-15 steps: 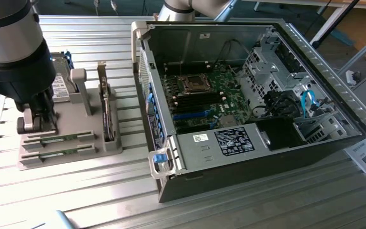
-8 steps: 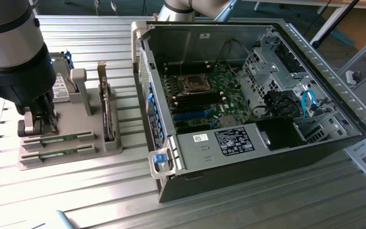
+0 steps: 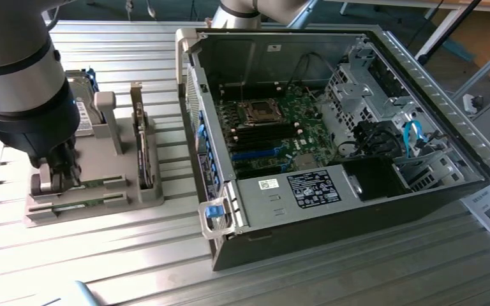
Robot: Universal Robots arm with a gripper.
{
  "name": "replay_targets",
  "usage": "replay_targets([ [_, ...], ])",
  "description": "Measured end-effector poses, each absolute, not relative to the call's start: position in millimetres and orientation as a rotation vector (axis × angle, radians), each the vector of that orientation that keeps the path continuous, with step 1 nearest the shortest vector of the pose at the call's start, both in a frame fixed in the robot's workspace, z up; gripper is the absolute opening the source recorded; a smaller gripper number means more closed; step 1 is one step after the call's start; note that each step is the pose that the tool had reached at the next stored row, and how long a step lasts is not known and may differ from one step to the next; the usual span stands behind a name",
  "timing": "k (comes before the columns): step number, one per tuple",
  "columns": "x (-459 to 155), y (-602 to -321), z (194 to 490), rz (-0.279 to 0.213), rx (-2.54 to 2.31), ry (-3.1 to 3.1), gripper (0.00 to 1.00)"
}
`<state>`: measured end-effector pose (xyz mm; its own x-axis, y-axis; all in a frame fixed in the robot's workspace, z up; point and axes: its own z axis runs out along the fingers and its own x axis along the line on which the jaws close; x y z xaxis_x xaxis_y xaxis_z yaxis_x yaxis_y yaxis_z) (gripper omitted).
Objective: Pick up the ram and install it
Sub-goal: 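Pick up the ram and move it above insertion slot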
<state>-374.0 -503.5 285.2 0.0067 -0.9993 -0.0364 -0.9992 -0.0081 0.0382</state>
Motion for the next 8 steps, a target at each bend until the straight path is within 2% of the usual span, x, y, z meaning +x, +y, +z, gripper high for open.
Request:
replay_targets([
  [8, -374.1, -505.2, 276.7, -0.083, 2.228, -2.211, 0.25],
])
